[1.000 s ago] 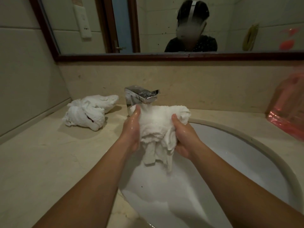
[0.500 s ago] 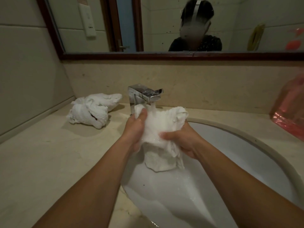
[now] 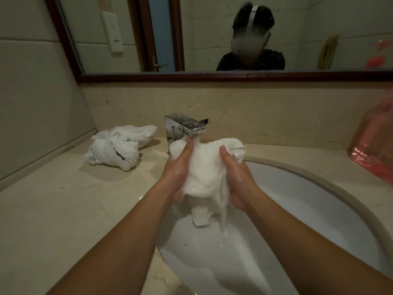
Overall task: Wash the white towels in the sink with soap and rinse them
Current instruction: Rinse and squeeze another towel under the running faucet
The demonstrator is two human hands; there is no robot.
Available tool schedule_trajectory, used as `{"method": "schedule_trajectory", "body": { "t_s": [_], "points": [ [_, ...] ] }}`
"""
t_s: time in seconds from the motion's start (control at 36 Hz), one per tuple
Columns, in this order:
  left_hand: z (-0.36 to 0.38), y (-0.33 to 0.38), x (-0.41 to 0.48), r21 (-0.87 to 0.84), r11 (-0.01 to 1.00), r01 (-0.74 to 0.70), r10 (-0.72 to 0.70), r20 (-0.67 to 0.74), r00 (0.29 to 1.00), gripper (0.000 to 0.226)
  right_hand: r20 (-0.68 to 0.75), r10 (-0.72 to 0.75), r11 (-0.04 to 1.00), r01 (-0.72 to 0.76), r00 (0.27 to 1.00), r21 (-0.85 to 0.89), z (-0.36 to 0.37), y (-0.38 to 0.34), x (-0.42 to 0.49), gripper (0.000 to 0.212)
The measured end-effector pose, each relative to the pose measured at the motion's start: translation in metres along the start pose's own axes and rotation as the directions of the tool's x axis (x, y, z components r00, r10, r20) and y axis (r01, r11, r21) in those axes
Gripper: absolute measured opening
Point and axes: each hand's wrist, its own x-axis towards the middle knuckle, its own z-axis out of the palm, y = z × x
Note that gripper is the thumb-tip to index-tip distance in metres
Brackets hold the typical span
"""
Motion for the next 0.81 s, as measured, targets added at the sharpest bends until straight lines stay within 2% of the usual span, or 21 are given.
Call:
{"method": "schedule_trajectory", "body": {
  "t_s": [0.06, 0.19, 0.25, 0.31, 0.42, 0.5, 0.53, 0.67, 0.81],
  "points": [
    [0.001, 0.0, -0.003, 0.029, 0.999, -0.023, 0.023, -0.012, 1.0, 0.053, -0.048, 0.005, 1.0, -0.005, 0.999, -0.006, 0.0, 0.001, 0.0, 0.071],
    [0.002, -0.002, -0.001, 0.137, 0.984, -0.112, 0.126, -0.098, 0.987, 0.046, -0.094, 0.152, 0.987, -0.146, 0.984, 0.066, -0.001, 0.01, 0.004, 0.121],
    [0.003, -0.001, 0.0, 0.113, 0.989, -0.097, 0.107, -0.092, 0.99, 0.044, -0.134, 0.166, 0.985, -0.158, 0.977, 0.072, -0.003, 0.016, 0.01, 0.134],
    [0.002, -0.002, 0.002, 0.092, 0.992, -0.08, 0.089, -0.091, 0.992, 0.041, -0.165, 0.182, 0.982, -0.171, 0.969, 0.078, -0.002, 0.017, 0.009, 0.138],
    [0.001, -0.004, 0.006, 0.086, 0.995, -0.054, 0.066, -0.145, 0.987, 0.061, -0.21, 0.134, 0.991, -0.133, 0.968, 0.022, 0.005, 0.005, -0.007, 0.108],
    [0.0, -0.003, 0.009, 0.166, 0.983, -0.081, 0.113, -0.194, 0.974, 0.054, -0.261, 0.027, 0.993, -0.056, 0.965, -0.103, 0.01, 0.003, -0.011, 0.067],
    [-0.001, -0.002, 0.009, 0.192, 0.978, -0.082, 0.123, -0.214, 0.969, 0.053, -0.272, 0.001, 0.989, -0.041, 0.962, -0.143, 0.012, 0.004, -0.012, 0.059],
    [-0.003, -0.001, 0.011, 0.225, 0.972, -0.071, 0.133, -0.277, 0.951, 0.063, -0.296, -0.096, 0.96, 0.01, 0.95, -0.281, 0.019, 0.001, -0.016, 0.052],
    [0.0, 0.0, 0.01, 0.228, 0.97, -0.079, 0.146, -0.29, 0.946, 0.06, -0.324, -0.106, 0.953, 0.004, 0.94, -0.301, 0.023, -0.004, -0.017, 0.056]
  ]
}}
